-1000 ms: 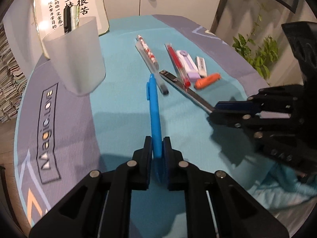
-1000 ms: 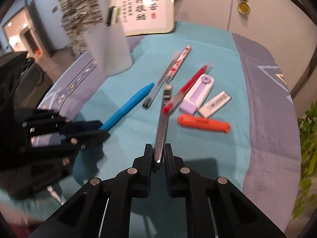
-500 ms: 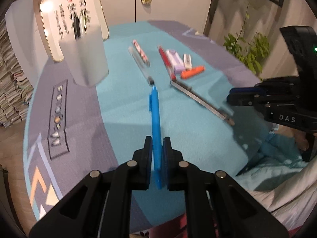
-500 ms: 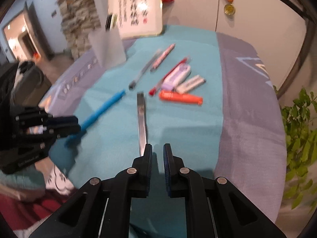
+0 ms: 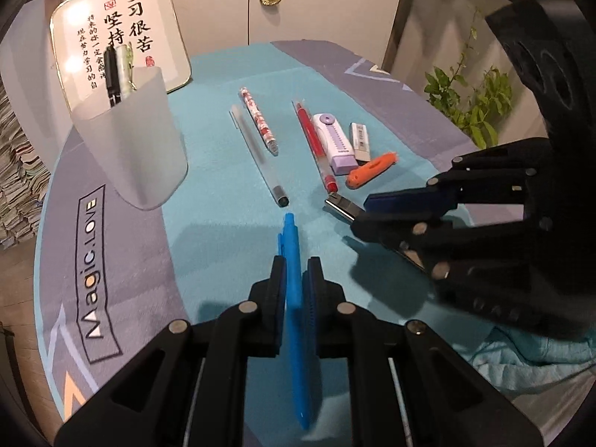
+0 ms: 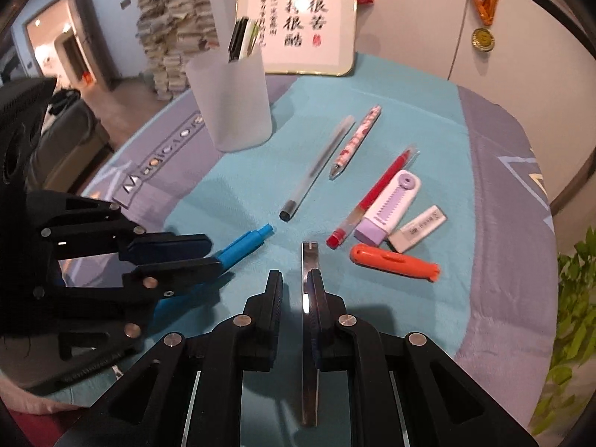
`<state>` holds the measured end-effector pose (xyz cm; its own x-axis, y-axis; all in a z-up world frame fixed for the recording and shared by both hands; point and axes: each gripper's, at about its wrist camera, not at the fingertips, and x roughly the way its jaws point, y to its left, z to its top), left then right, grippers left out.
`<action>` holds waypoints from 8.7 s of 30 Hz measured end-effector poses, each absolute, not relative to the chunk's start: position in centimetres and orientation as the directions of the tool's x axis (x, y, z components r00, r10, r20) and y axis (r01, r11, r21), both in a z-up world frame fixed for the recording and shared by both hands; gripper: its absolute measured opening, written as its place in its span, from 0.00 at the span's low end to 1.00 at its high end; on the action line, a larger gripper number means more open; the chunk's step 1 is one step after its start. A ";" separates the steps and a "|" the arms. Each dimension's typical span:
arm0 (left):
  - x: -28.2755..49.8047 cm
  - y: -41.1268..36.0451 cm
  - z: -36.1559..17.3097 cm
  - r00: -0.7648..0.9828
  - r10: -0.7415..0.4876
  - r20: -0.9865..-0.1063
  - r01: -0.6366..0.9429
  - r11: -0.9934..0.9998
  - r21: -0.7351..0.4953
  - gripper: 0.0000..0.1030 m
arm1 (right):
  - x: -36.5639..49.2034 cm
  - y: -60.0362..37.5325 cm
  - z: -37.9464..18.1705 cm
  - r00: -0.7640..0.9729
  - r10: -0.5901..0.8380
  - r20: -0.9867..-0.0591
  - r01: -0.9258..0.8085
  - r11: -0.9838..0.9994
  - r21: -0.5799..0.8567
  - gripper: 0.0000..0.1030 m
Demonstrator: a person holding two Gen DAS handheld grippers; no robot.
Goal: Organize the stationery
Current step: 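Lift the blue pen with the left tool while the right tool lifts the silver pen, then carry blue pen to the cup with left tool while right tool drops silver pen in, then lower the blue pen into the frosted cup and open the left tool, then move the left tool to the clear gel pen and grasp it, then lift the clear gel pen with the left tool while the right tool grasps the red pen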
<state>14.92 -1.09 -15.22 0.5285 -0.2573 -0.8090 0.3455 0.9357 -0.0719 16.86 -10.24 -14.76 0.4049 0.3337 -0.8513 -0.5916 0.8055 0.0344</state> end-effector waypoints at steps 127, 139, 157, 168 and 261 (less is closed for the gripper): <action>12.1 12.2 -4.1 0.889 -0.133 -0.437 0.047 0.978 -0.202 0.11 | 25.3 -0.1 -4.7 0.589 0.468 -0.659 -0.550 0.830 0.098 0.11; 11.9 11.8 -3.7 0.888 -0.137 -0.440 0.054 0.979 -0.196 0.11 | 25.8 -0.7 -6.3 0.532 0.478 -0.699 -0.532 0.831 0.163 0.11; 16.2 8.9 0.5 0.938 -0.118 -0.325 0.080 0.988 -0.129 0.11 | 19.4 -9.6 -6.2 0.620 0.434 -0.653 -0.474 0.871 0.128 0.11; 20.9 7.4 -0.9 0.938 -0.043 -0.343 0.014 0.996 -0.085 0.11 | 19.1 -12.1 -7.7 0.615 0.417 -0.669 -0.445 0.884 0.142 0.11; 12.8 1.8 -15.6 0.581 -0.212 -0.786 0.201 0.973 -0.114 0.10 | 20.3 -11.7 -16.4 0.409 0.368 -0.835 -0.410 0.892 0.192 0.10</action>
<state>12.78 1.83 -15.59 0.5811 -0.2122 -0.7857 0.2015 0.9729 -0.1137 20.34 -11.68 -16.45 0.4088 0.3681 -0.8351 -0.4101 0.8915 0.1923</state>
